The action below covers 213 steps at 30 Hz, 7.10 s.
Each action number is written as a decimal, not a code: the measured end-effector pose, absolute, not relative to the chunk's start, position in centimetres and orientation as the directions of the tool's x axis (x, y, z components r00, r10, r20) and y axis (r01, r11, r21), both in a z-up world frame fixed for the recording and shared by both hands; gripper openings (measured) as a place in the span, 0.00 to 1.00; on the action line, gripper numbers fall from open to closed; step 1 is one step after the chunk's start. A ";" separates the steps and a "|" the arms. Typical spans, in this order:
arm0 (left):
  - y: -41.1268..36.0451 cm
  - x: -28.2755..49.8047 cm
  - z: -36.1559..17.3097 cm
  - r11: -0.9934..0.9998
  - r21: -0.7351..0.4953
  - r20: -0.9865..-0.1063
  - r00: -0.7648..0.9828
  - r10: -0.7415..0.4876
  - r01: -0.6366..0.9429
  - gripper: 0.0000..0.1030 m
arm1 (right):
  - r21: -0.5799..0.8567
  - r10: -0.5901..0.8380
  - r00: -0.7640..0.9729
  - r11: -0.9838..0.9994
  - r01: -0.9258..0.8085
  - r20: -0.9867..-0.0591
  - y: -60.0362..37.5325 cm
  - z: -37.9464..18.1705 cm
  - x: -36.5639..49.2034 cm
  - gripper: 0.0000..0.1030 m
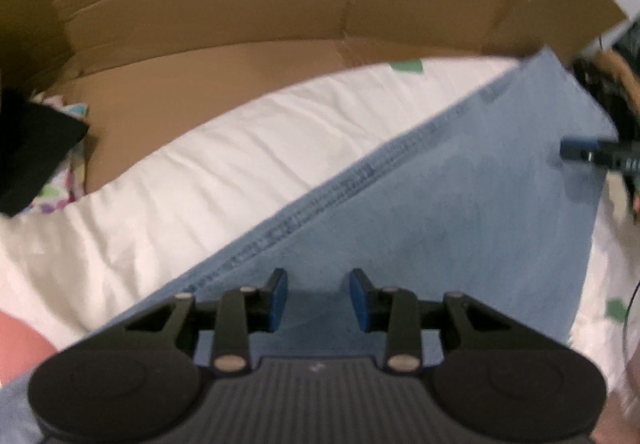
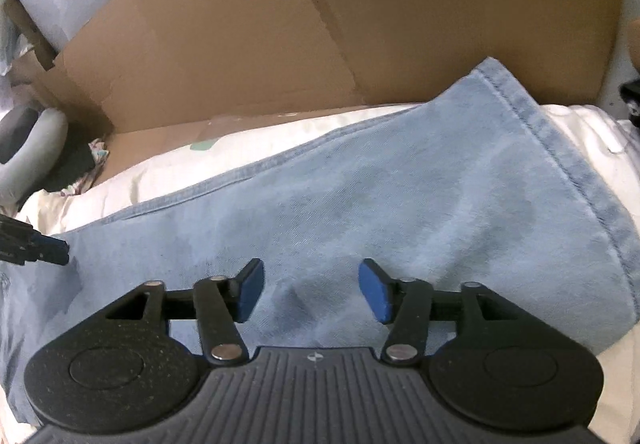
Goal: Fold clothes
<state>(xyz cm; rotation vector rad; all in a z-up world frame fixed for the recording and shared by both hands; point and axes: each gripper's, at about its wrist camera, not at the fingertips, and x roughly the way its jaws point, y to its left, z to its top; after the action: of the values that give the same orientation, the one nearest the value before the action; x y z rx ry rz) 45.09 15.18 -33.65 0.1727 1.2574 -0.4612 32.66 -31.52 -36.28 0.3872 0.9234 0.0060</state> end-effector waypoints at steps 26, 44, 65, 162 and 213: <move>13.9 44.3 -33.1 0.779 -0.082 -0.951 0.186 -0.248 0.622 0.00 | 0.282 0.201 0.588 0.958 0.049 -0.784 -29.5 -37.1 32.2 0.70; 12.8 45.6 -35.4 0.736 -0.058 -0.974 0.125 -0.191 0.674 0.00 | 0.268 0.217 0.593 0.964 -0.004 -0.775 -28.8 -37.5 31.8 0.80; 12.7 47.3 -34.0 0.641 0.104 -0.972 0.213 -0.095 0.760 0.21 | 0.249 0.210 0.601 0.968 -0.019 -0.771 -28.6 -37.8 31.7 0.82; -0.1 51.4 -35.9 0.617 -0.046 -0.950 0.158 -0.271 0.785 0.07 | 0.114 -0.102 0.654 0.953 0.279 -0.749 -37.1 -36.4 24.1 0.83; -13.8 40.4 -32.8 0.686 -0.072 -0.855 0.309 -0.416 0.724 0.74 | 0.318 0.073 0.661 0.912 0.258 -0.747 -37.5 -35.3 20.7 0.82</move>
<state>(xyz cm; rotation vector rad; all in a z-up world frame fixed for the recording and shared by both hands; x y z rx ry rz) 40.37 -13.76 -32.82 0.3561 1.0004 -0.7738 20.75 -37.49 -35.27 0.4217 0.8488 -0.1082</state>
